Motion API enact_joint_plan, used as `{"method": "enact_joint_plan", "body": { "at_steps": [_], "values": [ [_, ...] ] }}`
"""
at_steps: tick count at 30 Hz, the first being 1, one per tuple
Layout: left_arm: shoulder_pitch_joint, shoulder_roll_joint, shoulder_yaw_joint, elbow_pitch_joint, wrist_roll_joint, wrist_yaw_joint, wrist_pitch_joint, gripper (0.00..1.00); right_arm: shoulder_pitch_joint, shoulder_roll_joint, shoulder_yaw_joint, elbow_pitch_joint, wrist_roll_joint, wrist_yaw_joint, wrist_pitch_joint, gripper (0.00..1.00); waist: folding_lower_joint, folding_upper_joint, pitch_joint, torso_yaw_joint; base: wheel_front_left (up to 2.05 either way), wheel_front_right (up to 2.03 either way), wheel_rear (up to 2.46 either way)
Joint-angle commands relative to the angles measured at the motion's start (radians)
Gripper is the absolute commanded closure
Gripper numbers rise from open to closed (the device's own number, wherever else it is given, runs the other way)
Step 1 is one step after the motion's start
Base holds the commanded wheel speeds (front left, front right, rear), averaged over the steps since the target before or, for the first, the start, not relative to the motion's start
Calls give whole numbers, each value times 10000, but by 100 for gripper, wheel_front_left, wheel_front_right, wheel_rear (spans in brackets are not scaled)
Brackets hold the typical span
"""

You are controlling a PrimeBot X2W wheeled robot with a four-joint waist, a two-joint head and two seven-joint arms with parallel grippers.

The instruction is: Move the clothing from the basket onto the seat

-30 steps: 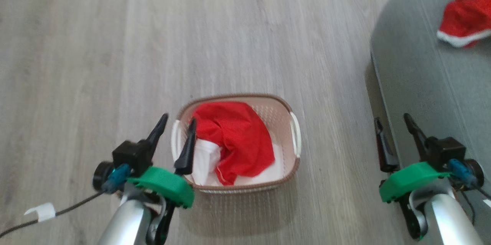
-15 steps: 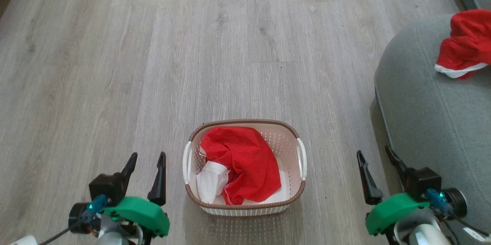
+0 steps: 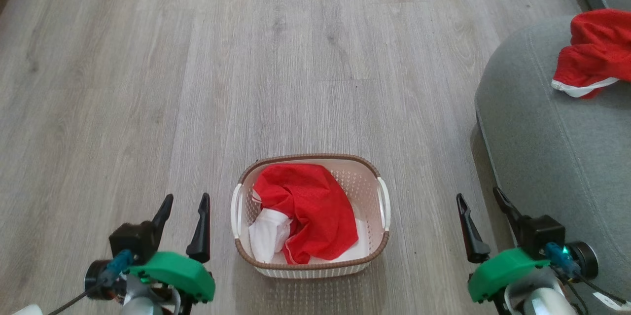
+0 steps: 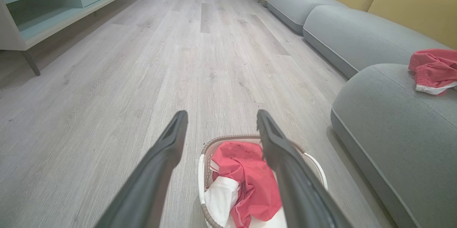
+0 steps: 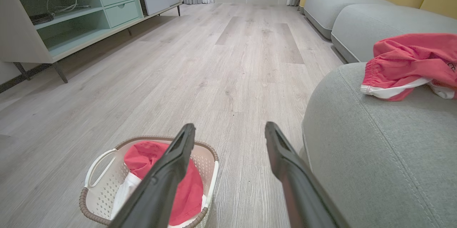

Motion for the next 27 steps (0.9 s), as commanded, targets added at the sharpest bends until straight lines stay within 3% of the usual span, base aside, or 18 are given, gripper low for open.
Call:
{"method": "enact_joint_plan", "body": {
  "at_steps": [1,27],
  "values": [
    [-248,7,384,-298,164,-20,-95,0,-370,23,182,-348,-99,-4,-95,0,1,-1,1,-13,0,0,0],
    [-276,2,196,-292,-88,140,-95,0,-442,31,200,-355,-119,-4,-95,0,1,-1,57,-103,0,0,0]
  ]
}}
